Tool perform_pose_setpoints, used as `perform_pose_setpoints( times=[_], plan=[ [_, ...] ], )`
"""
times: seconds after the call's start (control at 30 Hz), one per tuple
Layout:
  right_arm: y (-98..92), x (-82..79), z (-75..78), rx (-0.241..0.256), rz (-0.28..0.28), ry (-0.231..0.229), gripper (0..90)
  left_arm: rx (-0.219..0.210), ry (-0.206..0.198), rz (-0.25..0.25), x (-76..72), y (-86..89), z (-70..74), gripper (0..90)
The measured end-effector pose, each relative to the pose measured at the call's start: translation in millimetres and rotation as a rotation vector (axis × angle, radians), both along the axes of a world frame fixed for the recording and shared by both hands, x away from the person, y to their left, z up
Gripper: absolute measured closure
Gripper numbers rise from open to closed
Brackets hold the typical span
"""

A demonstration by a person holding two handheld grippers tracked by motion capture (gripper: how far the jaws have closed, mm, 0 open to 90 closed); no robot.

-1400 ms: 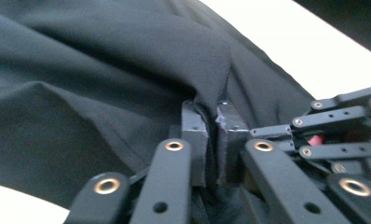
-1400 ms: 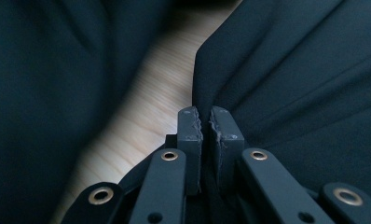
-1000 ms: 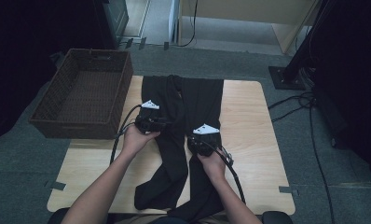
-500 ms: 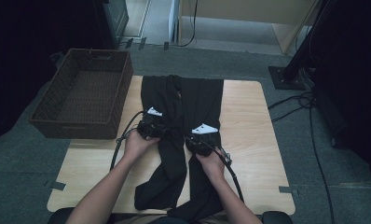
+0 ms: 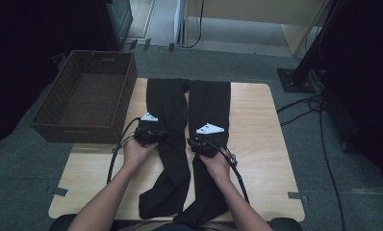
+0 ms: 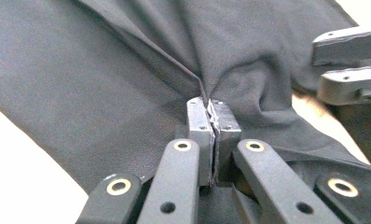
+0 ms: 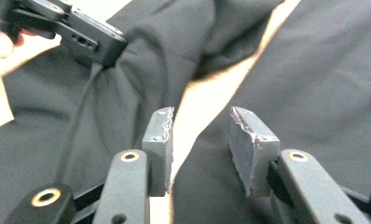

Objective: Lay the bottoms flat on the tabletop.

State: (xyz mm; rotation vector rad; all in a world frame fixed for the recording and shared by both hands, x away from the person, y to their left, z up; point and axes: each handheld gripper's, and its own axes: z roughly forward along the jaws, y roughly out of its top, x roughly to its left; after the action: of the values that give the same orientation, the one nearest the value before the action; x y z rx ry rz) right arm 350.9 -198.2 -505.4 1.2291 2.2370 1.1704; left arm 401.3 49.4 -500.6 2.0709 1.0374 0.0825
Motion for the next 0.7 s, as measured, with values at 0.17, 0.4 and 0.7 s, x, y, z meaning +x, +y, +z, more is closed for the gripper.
perform_pose_setpoints(
  times=[0.17,0.4,0.7],
  plan=[
    [6.5,7.5,-10.0,-0.038,0.019,0.013,58.2,0.007,-0.006,-0.007,-2.5,3.5,-1.4,89.9],
    [2.6,6.4,-15.5,-0.066,0.025,0.006,56.1,-0.1,-0.059,0.011,-7.0,13.3,20.2,89.8],
    [3.8,5.1,-15.9,-0.086,0.029,-0.011,56.2,-0.039,-0.094,0.033,-5.6,26.0,42.8,85.0]
  ],
)
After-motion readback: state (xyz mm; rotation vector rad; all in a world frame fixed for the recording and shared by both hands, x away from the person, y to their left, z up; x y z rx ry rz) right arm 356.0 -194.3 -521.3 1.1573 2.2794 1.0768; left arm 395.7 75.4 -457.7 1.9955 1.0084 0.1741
